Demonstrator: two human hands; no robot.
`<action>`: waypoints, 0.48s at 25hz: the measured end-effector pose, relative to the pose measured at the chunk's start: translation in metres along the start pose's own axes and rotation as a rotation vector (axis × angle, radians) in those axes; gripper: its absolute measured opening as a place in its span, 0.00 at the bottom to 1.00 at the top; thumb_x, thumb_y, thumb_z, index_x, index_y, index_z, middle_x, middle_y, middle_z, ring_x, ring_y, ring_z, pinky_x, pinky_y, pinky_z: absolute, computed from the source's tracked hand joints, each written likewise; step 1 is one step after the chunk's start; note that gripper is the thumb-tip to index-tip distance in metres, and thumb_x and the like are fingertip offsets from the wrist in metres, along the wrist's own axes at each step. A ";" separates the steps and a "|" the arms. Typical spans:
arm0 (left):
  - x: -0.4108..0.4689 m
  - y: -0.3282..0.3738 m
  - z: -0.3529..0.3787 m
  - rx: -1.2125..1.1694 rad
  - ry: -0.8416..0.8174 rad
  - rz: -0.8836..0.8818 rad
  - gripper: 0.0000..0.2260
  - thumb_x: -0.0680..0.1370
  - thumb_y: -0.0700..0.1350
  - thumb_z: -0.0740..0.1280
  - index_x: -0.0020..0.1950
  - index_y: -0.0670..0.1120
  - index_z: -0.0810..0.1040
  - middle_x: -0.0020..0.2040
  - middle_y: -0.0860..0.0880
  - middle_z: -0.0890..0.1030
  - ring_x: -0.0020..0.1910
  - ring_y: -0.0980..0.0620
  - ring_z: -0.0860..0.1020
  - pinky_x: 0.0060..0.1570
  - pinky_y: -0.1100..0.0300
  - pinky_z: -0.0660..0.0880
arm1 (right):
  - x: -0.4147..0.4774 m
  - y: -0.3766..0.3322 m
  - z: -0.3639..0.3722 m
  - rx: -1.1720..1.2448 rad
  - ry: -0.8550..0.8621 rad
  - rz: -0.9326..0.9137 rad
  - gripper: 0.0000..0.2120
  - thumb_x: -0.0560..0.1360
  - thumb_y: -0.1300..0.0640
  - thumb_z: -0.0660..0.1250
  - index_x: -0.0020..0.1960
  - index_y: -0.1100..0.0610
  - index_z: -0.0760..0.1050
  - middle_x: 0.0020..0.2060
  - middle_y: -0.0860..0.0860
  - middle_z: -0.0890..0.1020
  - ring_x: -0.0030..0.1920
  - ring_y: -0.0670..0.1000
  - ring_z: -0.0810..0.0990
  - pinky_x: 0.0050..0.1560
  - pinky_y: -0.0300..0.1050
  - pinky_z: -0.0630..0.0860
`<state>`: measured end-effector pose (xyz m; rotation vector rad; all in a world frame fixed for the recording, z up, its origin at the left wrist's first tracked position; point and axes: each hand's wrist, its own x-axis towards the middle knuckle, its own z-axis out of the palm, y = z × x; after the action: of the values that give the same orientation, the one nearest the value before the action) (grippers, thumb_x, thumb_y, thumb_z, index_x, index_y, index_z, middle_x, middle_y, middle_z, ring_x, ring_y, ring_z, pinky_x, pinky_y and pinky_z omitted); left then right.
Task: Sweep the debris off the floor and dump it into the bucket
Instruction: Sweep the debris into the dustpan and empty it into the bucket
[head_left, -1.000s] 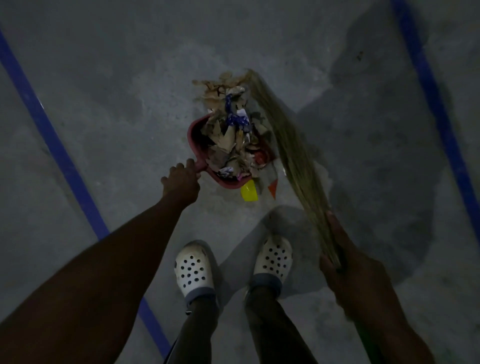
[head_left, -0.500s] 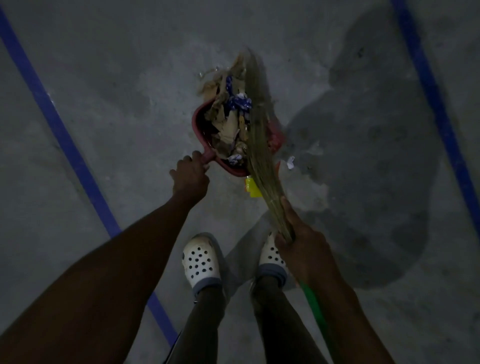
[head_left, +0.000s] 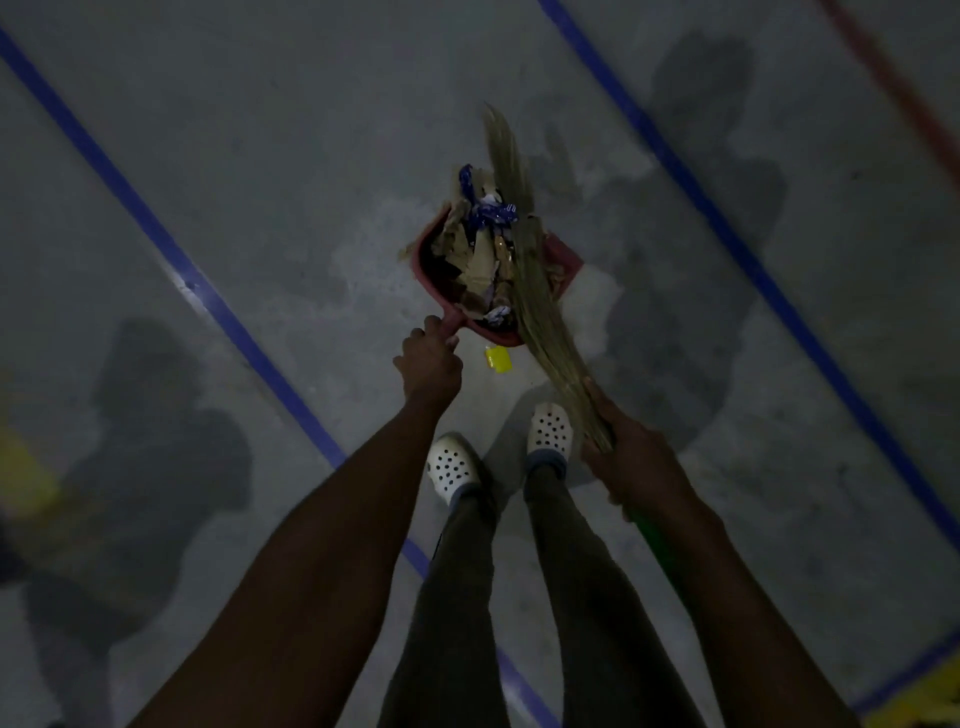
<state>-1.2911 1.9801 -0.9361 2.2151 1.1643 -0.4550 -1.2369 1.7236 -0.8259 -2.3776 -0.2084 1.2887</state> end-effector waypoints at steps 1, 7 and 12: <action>-0.017 0.010 -0.017 -0.007 -0.004 -0.002 0.12 0.82 0.46 0.61 0.64 0.44 0.70 0.56 0.40 0.77 0.57 0.38 0.74 0.55 0.44 0.71 | -0.020 -0.005 -0.010 0.013 0.010 -0.008 0.40 0.77 0.50 0.67 0.76 0.25 0.46 0.46 0.51 0.82 0.34 0.50 0.80 0.27 0.40 0.74; -0.121 0.052 -0.105 -0.056 -0.010 0.004 0.13 0.82 0.46 0.62 0.65 0.43 0.70 0.58 0.39 0.77 0.59 0.37 0.75 0.56 0.43 0.73 | -0.138 -0.029 -0.062 0.083 0.043 0.015 0.39 0.77 0.51 0.67 0.66 0.15 0.48 0.46 0.46 0.78 0.35 0.55 0.83 0.25 0.44 0.80; -0.193 0.063 -0.152 -0.094 -0.012 -0.030 0.13 0.82 0.46 0.61 0.64 0.42 0.70 0.59 0.39 0.77 0.60 0.37 0.75 0.59 0.44 0.72 | -0.211 -0.045 -0.074 0.055 0.063 0.010 0.38 0.77 0.53 0.69 0.73 0.24 0.52 0.45 0.41 0.74 0.38 0.54 0.83 0.28 0.44 0.81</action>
<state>-1.3426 1.9280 -0.6935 2.1150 1.1896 -0.4164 -1.2902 1.6726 -0.6096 -2.3710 -0.1404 1.2070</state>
